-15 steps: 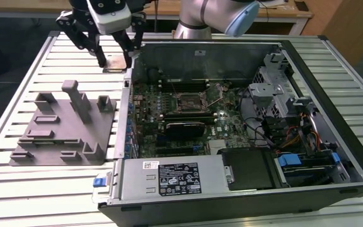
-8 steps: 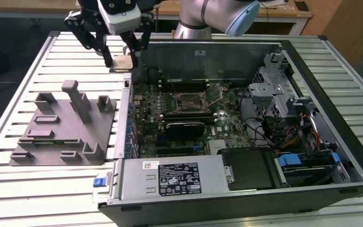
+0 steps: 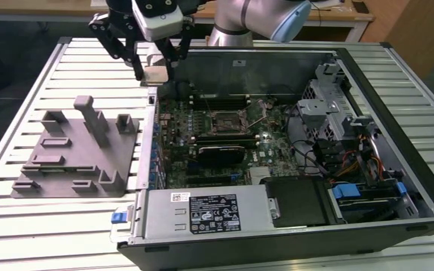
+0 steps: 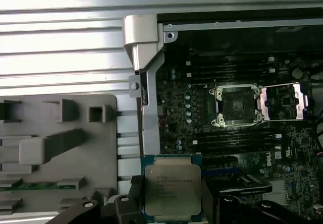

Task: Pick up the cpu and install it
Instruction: 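Pick up the cpu and move it towards the insertion slot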

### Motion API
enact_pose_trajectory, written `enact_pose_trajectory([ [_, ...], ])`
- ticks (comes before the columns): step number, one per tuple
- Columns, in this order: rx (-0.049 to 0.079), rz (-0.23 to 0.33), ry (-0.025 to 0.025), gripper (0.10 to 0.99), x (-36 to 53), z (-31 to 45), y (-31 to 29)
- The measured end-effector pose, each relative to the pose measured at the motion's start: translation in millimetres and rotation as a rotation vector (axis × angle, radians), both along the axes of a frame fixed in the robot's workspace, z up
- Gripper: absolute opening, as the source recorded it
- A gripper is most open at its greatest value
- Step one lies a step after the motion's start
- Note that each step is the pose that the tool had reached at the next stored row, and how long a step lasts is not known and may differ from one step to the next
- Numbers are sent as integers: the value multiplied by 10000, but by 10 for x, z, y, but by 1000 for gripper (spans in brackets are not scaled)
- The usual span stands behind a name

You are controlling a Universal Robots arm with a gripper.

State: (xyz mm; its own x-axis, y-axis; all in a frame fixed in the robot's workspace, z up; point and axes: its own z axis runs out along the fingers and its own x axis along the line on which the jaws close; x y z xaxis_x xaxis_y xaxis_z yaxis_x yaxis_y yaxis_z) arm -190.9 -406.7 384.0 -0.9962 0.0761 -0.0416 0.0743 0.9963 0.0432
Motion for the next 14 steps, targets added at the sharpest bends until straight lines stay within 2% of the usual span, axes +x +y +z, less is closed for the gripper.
enact_pose_trajectory([
  [14,-1,-1,0,541,304,0,0],
])
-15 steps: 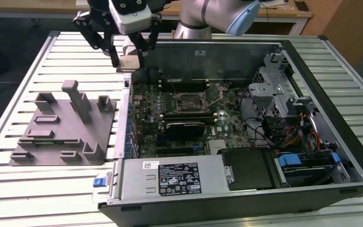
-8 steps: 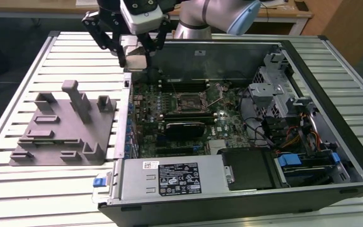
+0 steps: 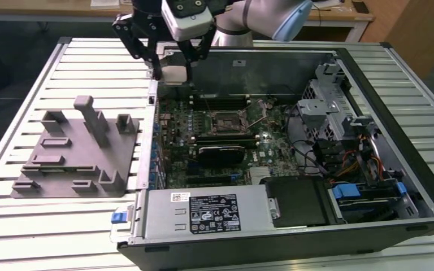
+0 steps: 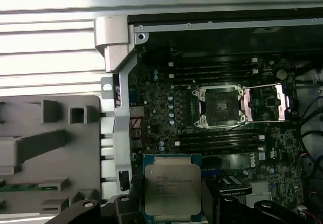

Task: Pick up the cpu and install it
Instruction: 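Pick up the cpu and move it towards the insertion slot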

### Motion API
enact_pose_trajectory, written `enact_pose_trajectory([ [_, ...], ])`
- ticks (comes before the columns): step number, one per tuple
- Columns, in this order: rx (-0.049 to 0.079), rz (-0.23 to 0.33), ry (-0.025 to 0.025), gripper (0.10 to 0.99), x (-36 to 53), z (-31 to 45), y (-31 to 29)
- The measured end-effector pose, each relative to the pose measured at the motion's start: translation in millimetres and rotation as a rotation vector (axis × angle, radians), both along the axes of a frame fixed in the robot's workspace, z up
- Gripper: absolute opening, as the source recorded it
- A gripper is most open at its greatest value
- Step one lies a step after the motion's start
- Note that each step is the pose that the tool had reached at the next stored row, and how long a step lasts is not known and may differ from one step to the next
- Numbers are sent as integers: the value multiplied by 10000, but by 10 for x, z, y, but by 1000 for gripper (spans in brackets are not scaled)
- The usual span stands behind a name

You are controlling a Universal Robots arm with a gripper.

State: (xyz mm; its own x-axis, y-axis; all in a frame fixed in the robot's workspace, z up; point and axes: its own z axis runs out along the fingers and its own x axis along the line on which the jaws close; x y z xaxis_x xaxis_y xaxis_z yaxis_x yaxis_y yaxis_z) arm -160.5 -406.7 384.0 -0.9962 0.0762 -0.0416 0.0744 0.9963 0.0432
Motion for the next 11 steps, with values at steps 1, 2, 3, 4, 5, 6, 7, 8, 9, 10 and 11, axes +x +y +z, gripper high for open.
enact_pose_trajectory([
  [1,0,1,1,541,22,0,0],
  [2,0,1,1,541,46,0,0],
  [3,0,1,0,541,71,0,0],
  [4,0,0,1,541,97,0,0],
  [5,-1,-1,1,541,125,0,0],
  [6,0,0,0,541,155,0,1],
  [7,0,1,0,541,186,0,1],
  [8,0,1,0,541,216,0,1],
  [9,1,1,0,541,247,0,1],
  [10,1,0,0,541,278,0,1],
  [11,0,0,0,541,310,0,1],
])
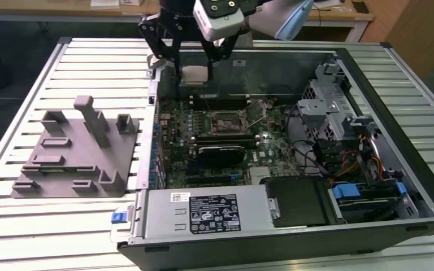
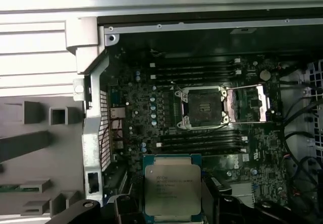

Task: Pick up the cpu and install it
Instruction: 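Pick up the cpu and move it towards the insertion slot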

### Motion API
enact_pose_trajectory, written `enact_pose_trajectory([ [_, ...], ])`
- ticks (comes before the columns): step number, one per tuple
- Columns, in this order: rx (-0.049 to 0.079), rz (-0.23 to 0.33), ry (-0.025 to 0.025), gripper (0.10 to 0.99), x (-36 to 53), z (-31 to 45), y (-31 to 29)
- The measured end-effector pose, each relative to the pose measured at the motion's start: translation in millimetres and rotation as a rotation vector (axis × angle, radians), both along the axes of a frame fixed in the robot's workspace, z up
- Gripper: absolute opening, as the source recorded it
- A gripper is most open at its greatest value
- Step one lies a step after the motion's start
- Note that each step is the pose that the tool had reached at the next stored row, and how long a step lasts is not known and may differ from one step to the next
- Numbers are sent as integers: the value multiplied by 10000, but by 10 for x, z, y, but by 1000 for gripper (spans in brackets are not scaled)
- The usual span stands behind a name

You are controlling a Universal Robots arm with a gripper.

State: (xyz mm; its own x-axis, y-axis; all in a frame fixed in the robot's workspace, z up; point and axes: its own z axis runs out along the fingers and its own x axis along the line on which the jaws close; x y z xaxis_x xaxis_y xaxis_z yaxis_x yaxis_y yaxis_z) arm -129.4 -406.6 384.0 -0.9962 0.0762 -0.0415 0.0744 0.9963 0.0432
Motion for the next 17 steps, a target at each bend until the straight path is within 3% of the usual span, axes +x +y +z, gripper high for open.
enact_pose_trajectory([
  [17,1,0,17,541,626,-4,2],
])
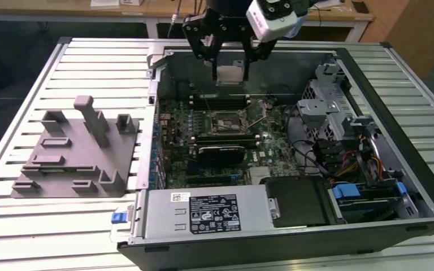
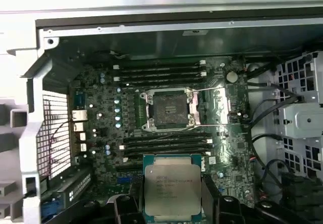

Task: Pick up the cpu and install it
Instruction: 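Pick up the cpu and move it towards the insertion slot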

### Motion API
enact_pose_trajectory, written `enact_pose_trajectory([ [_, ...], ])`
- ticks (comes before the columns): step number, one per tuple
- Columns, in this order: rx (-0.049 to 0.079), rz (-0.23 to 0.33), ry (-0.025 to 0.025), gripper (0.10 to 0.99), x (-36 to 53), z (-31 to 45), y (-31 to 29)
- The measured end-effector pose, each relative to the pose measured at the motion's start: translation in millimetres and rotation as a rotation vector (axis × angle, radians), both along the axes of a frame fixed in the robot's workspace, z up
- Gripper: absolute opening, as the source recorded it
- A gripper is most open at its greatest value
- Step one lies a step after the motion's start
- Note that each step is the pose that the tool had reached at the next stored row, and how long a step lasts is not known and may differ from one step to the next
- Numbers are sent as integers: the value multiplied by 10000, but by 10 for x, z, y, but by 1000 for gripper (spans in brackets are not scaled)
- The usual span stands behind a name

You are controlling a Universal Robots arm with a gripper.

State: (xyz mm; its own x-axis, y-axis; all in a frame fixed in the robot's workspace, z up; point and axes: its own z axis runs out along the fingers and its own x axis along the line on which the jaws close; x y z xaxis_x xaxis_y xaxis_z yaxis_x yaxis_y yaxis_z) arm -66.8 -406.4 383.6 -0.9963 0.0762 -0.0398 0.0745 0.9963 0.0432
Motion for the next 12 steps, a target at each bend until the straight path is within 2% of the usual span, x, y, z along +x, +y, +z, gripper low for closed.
enact_pose_trajectory([
  [12,1,1,69,541,419,-45,0],
])
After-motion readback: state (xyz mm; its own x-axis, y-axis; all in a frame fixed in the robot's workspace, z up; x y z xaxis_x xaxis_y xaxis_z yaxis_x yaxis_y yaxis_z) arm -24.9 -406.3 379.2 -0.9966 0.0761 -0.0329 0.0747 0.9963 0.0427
